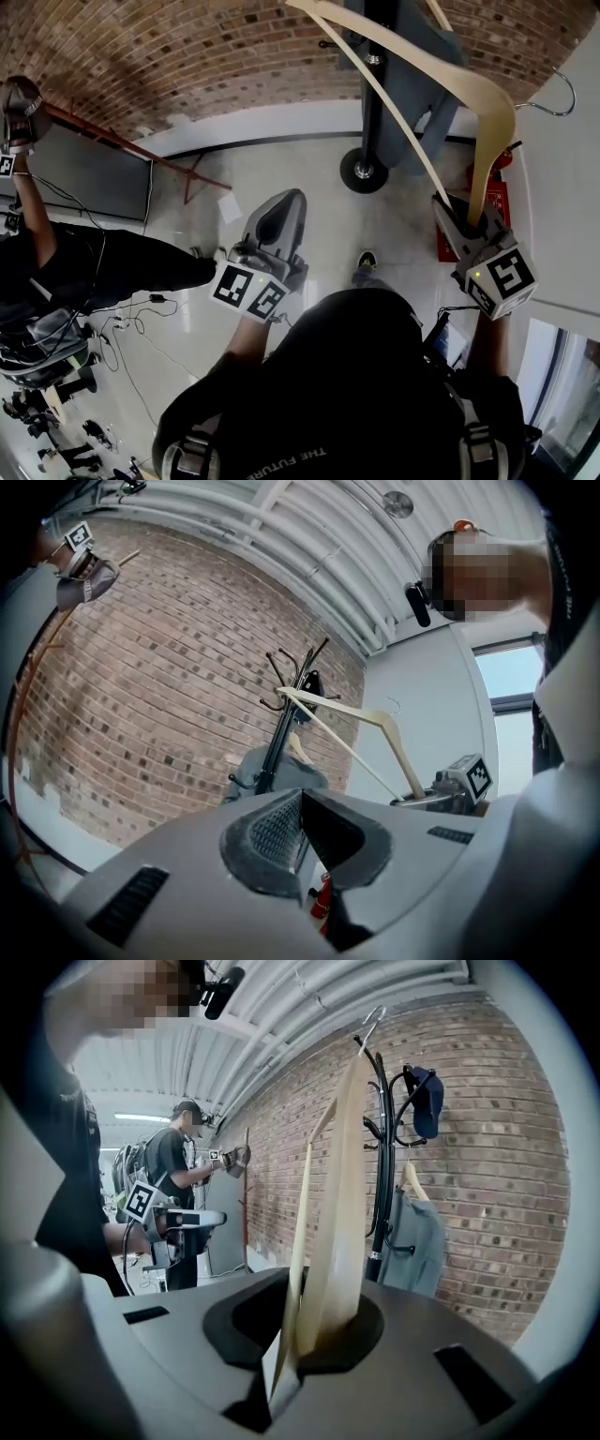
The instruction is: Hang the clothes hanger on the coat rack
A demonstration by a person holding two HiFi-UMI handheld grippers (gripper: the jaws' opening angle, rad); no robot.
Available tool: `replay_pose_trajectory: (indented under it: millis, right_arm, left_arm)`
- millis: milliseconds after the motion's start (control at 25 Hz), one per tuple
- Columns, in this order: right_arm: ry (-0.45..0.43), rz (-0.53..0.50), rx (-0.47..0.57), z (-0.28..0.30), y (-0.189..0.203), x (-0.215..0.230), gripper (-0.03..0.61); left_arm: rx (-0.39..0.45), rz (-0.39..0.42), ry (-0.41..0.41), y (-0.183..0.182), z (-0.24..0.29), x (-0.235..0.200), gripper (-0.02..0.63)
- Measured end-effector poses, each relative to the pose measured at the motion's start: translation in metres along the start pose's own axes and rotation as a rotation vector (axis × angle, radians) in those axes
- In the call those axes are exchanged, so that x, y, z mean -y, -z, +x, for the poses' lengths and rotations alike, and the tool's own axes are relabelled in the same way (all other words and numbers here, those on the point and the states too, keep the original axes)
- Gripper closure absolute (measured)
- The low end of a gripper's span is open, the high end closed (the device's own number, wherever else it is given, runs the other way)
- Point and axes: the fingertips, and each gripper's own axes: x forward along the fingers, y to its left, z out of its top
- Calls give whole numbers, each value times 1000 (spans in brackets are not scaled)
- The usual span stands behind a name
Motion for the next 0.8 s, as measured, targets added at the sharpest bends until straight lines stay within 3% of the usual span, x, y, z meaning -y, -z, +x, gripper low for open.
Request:
replay_pose_trajectory:
  millis: [240,800]
  right_arm:
    - [-54,-29,-14,16,6,51,540]
    - [-37,-58,-49,43,-5,130,540]
  left_arm:
    - [-3,17,-20,5,59,0,594]
    - [7,49,-5,-4,123,-10,594]
